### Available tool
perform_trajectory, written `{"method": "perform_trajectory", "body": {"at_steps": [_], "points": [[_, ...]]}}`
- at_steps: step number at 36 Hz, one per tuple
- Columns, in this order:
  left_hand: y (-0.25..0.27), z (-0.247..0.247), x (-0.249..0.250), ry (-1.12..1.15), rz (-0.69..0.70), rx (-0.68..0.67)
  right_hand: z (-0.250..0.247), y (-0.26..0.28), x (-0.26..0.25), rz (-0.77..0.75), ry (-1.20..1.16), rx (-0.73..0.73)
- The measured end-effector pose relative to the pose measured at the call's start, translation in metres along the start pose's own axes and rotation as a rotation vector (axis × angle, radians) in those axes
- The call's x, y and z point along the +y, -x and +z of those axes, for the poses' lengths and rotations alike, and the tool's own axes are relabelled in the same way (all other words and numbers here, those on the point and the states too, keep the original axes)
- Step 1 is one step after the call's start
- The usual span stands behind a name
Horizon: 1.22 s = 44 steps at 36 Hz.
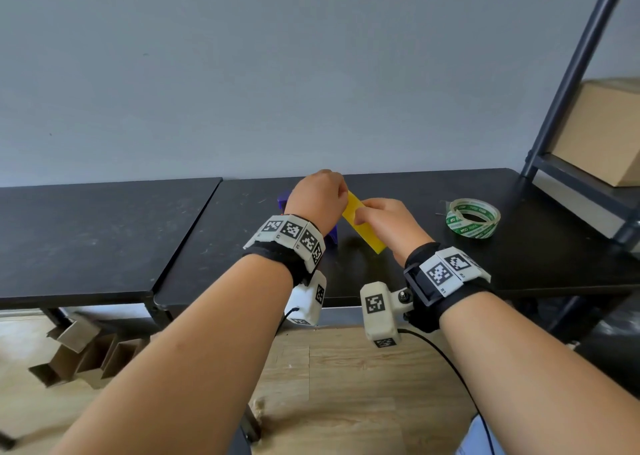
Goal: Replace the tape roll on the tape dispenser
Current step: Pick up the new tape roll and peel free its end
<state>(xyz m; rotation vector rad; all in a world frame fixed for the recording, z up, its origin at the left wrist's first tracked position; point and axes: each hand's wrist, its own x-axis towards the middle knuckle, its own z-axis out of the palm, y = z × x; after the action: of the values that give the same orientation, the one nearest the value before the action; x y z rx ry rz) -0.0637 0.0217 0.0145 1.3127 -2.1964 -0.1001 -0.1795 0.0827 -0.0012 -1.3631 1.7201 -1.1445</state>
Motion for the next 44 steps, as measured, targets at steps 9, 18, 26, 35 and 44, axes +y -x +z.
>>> {"method": "perform_trajectory", "body": {"at_steps": [9, 18, 26, 35, 44], "points": [[-0.007, 0.008, 0.002, 0.083, -0.041, -0.004, -0.010, -0.001, 0.007, 0.019, -0.089, -0.041], [-0.012, 0.010, 0.003, 0.070, -0.010, 0.025, -0.014, -0.001, 0.012, 0.017, -0.135, -0.044], [-0.011, 0.015, 0.011, -0.026, 0.023, 0.055, -0.015, -0.004, 0.016, 0.028, -0.166, -0.043], [-0.007, 0.014, 0.018, -0.124, 0.075, 0.010, -0.016, -0.006, 0.019, 0.025, -0.177, -0.052], [-0.013, 0.012, 0.028, 0.025, -0.004, -0.064, -0.020, -0.008, 0.024, 0.056, -0.226, 0.003]]}}
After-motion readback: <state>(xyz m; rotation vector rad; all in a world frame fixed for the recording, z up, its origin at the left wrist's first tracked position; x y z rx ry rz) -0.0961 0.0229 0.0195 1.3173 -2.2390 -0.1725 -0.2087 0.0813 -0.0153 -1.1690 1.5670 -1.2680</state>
